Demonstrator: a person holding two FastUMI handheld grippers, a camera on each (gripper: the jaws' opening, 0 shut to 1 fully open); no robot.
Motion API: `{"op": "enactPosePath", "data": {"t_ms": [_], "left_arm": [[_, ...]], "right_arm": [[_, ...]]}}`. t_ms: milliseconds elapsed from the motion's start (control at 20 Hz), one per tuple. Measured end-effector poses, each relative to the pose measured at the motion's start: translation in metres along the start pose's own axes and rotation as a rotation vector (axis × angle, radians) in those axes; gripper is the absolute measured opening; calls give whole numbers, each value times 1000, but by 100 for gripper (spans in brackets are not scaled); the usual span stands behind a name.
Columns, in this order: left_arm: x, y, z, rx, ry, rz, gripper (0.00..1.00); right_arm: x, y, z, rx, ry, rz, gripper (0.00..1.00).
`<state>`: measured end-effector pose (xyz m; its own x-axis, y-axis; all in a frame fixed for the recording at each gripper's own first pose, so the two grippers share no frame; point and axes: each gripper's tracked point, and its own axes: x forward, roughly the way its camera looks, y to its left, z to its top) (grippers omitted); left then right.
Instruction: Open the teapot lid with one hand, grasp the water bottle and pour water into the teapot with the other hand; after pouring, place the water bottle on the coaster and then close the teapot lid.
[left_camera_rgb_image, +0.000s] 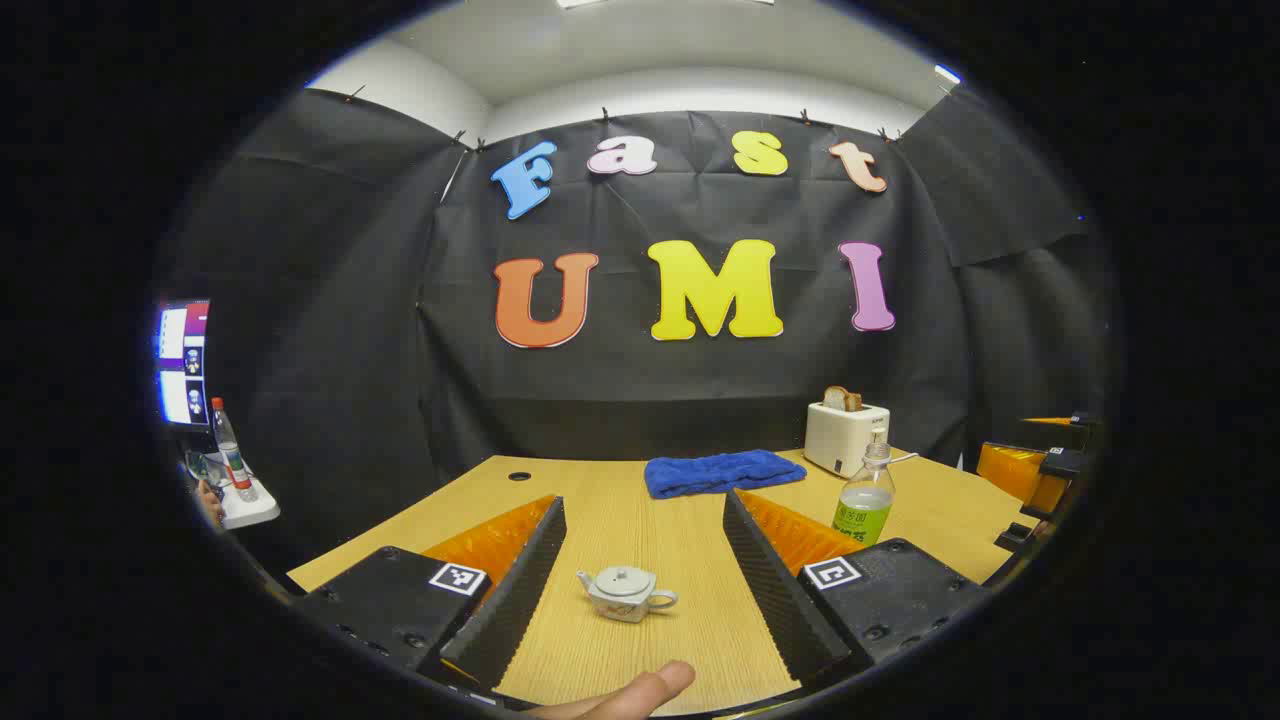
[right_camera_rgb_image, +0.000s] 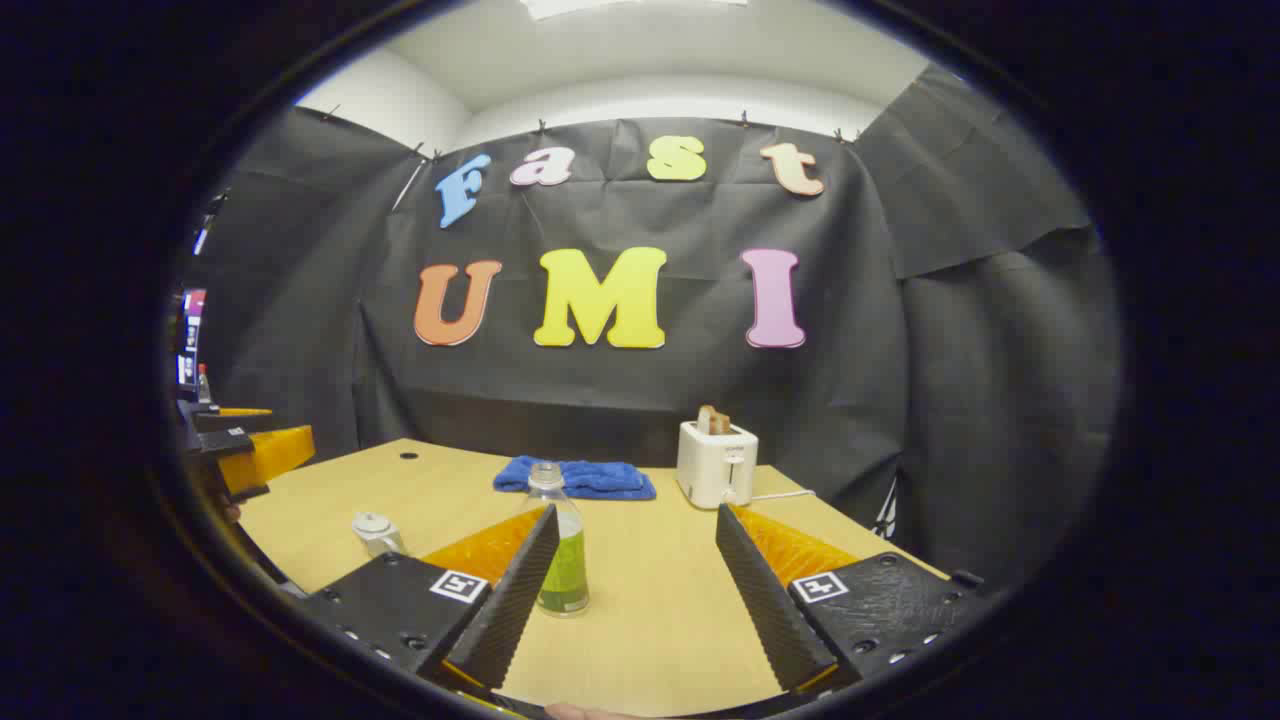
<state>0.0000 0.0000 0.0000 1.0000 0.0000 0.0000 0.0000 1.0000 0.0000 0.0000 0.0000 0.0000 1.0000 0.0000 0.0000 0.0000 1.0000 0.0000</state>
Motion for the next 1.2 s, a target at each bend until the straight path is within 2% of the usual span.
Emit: {"op": "enactPosePath", "data": {"t_ms": [250, 450, 950, 1200], "left_arm": [[10, 7, -11, -19, 36, -6, 99], [15, 23, -20, 3, 61, 43, 99], [29, 15, -57, 2, 100, -8, 99], [50, 11, -84, 12, 146, -15, 99]], "right_arm": [[6, -1, -10, 16, 26, 15, 94], [12, 2, -19, 24, 48, 28, 94], [25, 1, -43, -10, 58, 10, 95], [37, 10, -61, -23, 68, 24, 95]]}}
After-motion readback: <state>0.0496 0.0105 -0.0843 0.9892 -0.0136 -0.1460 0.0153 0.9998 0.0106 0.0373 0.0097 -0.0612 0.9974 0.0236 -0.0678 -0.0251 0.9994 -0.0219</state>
